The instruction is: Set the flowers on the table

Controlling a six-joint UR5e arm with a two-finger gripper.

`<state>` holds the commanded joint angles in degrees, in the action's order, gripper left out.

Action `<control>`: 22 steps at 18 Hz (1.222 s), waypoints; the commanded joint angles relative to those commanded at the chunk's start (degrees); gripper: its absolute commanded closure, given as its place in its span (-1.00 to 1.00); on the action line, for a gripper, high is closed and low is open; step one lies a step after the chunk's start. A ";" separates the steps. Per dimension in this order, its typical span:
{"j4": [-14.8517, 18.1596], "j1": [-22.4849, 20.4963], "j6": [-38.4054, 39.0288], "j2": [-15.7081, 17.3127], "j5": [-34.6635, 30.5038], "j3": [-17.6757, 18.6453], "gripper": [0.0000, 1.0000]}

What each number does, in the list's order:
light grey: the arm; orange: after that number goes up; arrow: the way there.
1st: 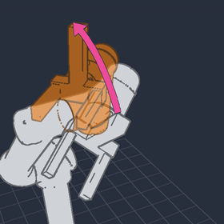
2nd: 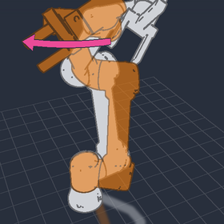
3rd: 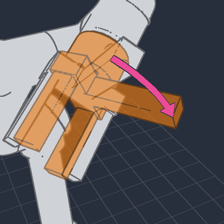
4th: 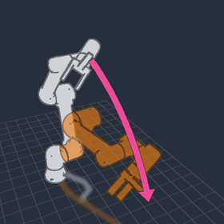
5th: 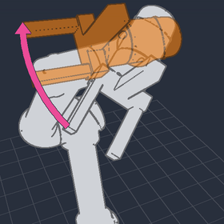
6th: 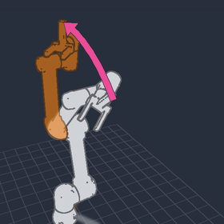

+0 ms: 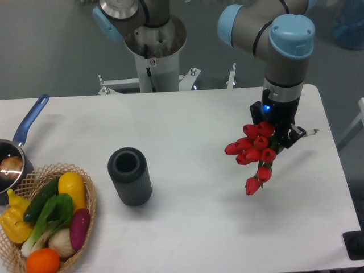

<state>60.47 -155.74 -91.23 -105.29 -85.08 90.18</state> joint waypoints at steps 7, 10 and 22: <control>0.17 0.00 0.27 0.00 0.00 -0.35 0.03; 0.17 0.00 0.27 0.00 0.00 -0.53 0.03; 0.00 1.67 9.84 -1.93 -0.53 0.35 0.03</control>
<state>60.47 -154.07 -81.39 -107.22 -85.61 90.53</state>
